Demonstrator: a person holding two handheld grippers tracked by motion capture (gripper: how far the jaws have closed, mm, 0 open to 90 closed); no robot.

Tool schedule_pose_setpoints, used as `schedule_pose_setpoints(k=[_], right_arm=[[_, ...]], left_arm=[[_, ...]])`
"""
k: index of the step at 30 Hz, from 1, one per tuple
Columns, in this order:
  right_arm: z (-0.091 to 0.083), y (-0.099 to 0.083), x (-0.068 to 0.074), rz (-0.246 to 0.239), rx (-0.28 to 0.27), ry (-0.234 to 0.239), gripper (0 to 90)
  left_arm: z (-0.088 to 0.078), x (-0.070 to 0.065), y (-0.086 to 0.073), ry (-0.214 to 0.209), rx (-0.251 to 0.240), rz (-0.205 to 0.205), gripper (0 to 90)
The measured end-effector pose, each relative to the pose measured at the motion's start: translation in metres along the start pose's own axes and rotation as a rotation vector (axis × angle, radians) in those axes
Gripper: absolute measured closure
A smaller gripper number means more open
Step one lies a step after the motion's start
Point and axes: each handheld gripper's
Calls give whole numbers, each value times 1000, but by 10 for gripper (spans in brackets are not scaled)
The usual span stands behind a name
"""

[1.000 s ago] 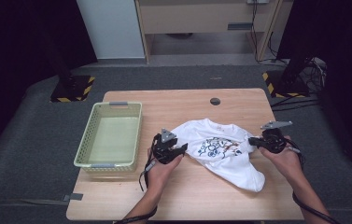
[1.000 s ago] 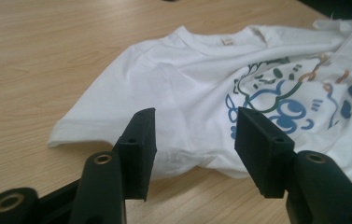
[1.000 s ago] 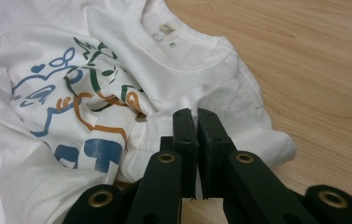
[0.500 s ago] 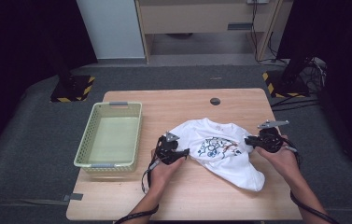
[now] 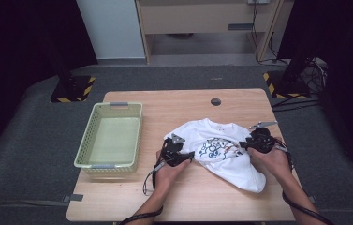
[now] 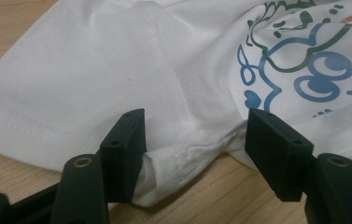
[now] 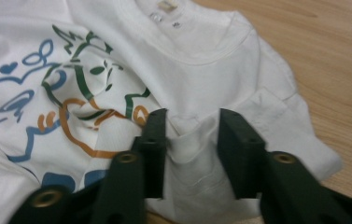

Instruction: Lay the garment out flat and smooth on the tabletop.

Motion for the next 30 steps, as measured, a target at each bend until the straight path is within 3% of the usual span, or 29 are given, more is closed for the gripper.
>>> schedule_pose_setpoints(k=[4, 13, 15, 23, 30], right_arm=[[2, -1, 1, -9, 10, 10, 860], [1, 1, 1, -26, -3, 17, 882], [1, 3, 0, -30, -11, 23, 882], [-14, 6, -6, -40, -46, 25, 883], [-34, 3, -29, -12, -98, 27, 883]], left_arm=[[0, -1, 2, -1, 2, 38, 487], [-2, -4, 8, -8, 42, 122, 825], [-3, -4, 9, 6, 43, 136, 840], [-6, 11, 8, 53, 38, 113, 847], [-8, 24, 8, 88, 33, 88, 847]])
Point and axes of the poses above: each handheld gripper's, and its own axes: z roughly forward along the jaws, y roughly out of its top, x roughly to its left, and after that the axes turned 15 degrees about y, right-handed
